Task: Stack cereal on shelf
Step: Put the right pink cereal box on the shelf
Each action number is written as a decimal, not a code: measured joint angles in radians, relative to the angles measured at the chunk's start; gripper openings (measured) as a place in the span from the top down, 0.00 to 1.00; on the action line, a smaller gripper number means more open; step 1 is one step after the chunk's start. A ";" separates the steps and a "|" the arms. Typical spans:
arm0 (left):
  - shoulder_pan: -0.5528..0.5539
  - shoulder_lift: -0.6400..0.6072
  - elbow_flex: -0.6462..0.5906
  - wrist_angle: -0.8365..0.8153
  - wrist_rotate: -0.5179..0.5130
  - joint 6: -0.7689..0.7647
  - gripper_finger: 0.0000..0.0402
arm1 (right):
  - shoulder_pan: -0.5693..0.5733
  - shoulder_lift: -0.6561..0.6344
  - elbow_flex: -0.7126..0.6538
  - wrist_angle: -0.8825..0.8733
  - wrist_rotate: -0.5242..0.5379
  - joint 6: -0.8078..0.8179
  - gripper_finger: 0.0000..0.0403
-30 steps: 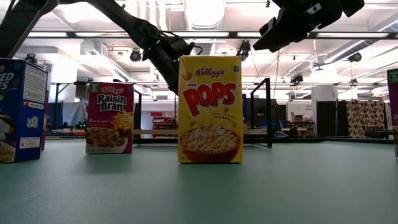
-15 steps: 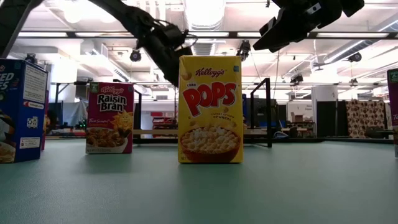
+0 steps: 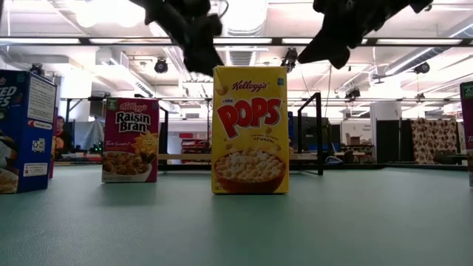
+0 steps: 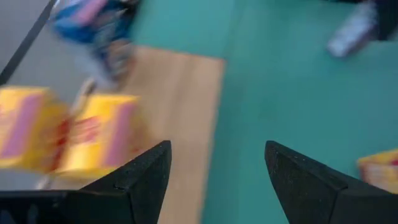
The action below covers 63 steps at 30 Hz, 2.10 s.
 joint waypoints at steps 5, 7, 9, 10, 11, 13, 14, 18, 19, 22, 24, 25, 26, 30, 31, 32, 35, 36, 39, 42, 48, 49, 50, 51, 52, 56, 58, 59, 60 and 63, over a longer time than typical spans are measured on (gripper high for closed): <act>-0.160 -0.127 -0.162 0.165 -0.044 -0.064 0.40 | 0.004 0.001 0.073 -0.167 -0.010 0.138 0.98; -0.226 -0.178 -0.231 0.227 -0.097 -0.078 0.40 | 0.006 0.001 0.100 -0.208 -0.062 0.194 0.98; -0.289 -0.224 -0.295 0.282 -0.164 -0.097 0.40 | 0.012 0.001 0.119 -0.230 -0.120 0.253 0.98; -0.316 -0.247 -0.324 0.302 -0.191 -0.108 0.40 | 0.018 0.001 0.127 -0.231 -0.144 0.284 0.98; -0.342 -0.270 -0.349 0.327 -0.219 -0.117 0.40 | 0.026 0.002 0.137 -0.233 -0.163 0.316 0.98; -0.389 -0.309 -0.392 0.367 -0.260 -0.137 0.40 | 0.047 0.002 0.155 -0.234 -0.184 0.376 0.98; -0.410 -0.327 -0.411 0.383 -0.280 -0.146 0.40 | 0.060 0.002 0.165 -0.236 -0.186 0.403 0.98; -0.476 -0.381 -0.461 0.405 -0.351 -0.173 0.40 | 0.111 0.002 0.193 -0.242 -0.186 0.485 0.98; -0.487 -0.394 -0.468 0.405 -0.367 -0.182 0.40 | 0.123 0.002 0.201 -0.244 -0.186 0.507 0.98; -0.515 -0.425 -0.486 0.411 -0.402 -0.209 0.40 | 0.157 0.003 0.226 -0.270 -0.180 0.571 0.98; -0.529 -0.439 -0.498 0.410 -0.420 -0.222 0.40 | 0.180 0.014 0.244 -0.298 -0.166 0.616 0.98; -0.537 -0.444 -0.501 0.410 -0.427 -0.228 0.40 | 0.192 0.020 0.256 -0.320 -0.155 0.637 0.98; -0.544 -0.447 -0.504 0.410 -0.430 -0.234 0.40 | 0.205 0.031 0.268 -0.342 -0.147 0.655 0.98; -0.571 -0.449 -0.507 0.412 -0.431 -0.241 0.40 | 0.244 0.106 0.342 -0.473 -0.148 0.717 0.98; -0.577 -0.448 -0.507 0.413 -0.431 -0.244 0.40 | 0.252 0.129 0.366 -0.529 -0.154 0.731 0.98; -0.583 -0.448 -0.507 0.413 -0.430 -0.245 0.40 | 0.257 0.151 0.392 -0.594 -0.160 0.748 0.98; -0.598 -0.447 -0.508 0.414 -0.430 -0.248 0.40 | 0.268 0.211 0.462 -0.838 -0.194 0.826 0.98; -0.602 -0.447 -0.509 0.413 -0.430 -0.250 0.40 | 0.272 0.230 0.483 -0.931 -0.207 0.862 0.98; -0.612 -0.447 -0.510 0.413 -0.431 -0.255 0.40 | 0.288 0.278 0.518 -1.211 -0.235 0.977 0.98; -0.617 -0.447 -0.512 0.412 -0.430 -0.255 0.40 | 0.308 0.298 0.514 -1.336 -0.243 1.025 0.98; -0.619 -0.446 -0.512 0.410 -0.430 -0.255 0.40 | 0.320 0.269 0.477 -1.265 -0.248 1.029 0.96; -0.619 -0.446 -0.512 0.410 -0.430 -0.254 0.40 | 0.321 0.268 0.477 -1.266 -0.248 1.030 0.94; -0.619 -0.446 -0.512 0.409 -0.431 -0.253 0.40 | 0.324 0.266 0.476 -1.266 -0.247 1.034 0.92; -0.619 -0.446 -0.512 0.407 -0.431 -0.253 0.40 | 0.325 0.263 0.475 -1.265 -0.248 1.040 0.89; -0.619 -0.446 -0.512 0.406 -0.431 -0.253 0.40 | 0.325 0.261 0.475 -1.265 -0.250 1.048 0.86; -0.619 -0.446 -0.512 0.405 -0.431 -0.252 0.40 | 0.344 0.263 0.469 -1.264 -0.256 1.074 0.69; -0.618 -0.446 -0.512 0.404 -0.431 -0.252 0.40 | 0.361 0.264 0.457 -1.257 -0.257 1.088 0.59; -0.618 -0.446 -0.512 0.404 -0.431 -0.252 0.40 | 0.370 0.264 0.447 -1.245 -0.257 1.094 0.55; -0.618 -0.446 -0.512 0.404 -0.431 -0.252 0.40 | 0.381 0.262 0.434 -1.224 -0.257 1.099 0.50; -0.618 -0.446 -0.512 0.404 -0.431 -0.251 0.40 | 0.411 0.255 0.393 -1.167 -0.258 1.120 0.39</act>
